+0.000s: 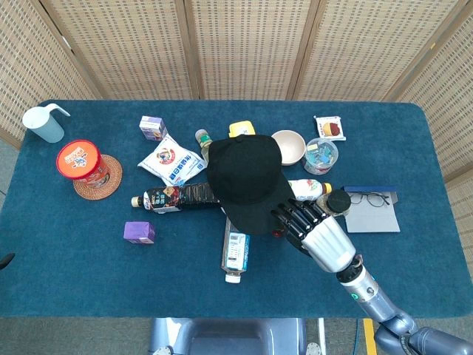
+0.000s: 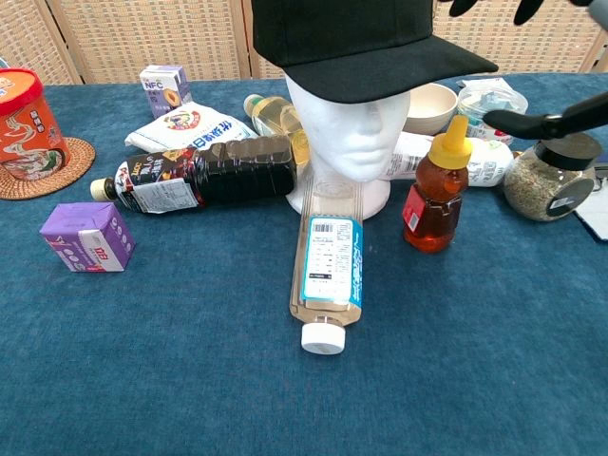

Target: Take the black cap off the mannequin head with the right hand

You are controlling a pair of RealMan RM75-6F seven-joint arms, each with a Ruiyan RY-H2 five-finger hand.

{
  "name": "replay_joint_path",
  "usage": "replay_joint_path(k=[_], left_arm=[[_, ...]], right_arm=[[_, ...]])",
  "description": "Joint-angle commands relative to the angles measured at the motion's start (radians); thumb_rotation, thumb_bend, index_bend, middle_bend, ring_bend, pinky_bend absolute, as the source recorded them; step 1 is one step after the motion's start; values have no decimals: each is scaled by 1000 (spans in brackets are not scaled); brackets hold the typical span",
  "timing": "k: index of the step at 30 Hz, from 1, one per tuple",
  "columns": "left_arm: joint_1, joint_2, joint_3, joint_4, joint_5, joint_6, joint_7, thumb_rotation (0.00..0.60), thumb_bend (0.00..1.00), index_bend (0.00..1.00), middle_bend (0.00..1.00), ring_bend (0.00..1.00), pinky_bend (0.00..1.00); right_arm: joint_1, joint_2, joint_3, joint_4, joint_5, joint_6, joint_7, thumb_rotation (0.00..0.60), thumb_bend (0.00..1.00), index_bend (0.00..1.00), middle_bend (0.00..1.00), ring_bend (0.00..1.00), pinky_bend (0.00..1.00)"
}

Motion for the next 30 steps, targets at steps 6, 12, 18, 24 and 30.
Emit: replay_joint_path(k=[6, 12, 18, 24, 30], left_arm=[[2, -2, -8, 15, -25, -2, -21, 600, 81, 0, 0, 0, 139], [1, 0, -9, 28, -34, -14, -35, 600, 81, 0, 0, 0, 139], [1, 5, -11, 38, -39, -20, -52, 600, 80, 0, 0, 0, 138], [4, 12, -13, 45, -42, -21, -70, 600, 80, 0, 0, 0, 139], [6, 16, -14, 46, -38, -20, -85, 600, 81, 0, 0, 0, 138]], right_arm=[[26, -39, 4, 13, 3, -8, -44, 600, 382, 251, 326, 320, 429], [48, -63, 1, 14, 10, -32, -69, 600, 406, 272, 340, 332, 436], [68, -83, -2, 27, 23, -54, -77, 600, 469, 307, 374, 366, 471], [81, -96, -2, 38, 34, -60, -76, 600, 539, 390, 454, 436, 523], [92, -110, -4, 46, 33, -45, -73, 600, 572, 461, 526, 494, 591]])
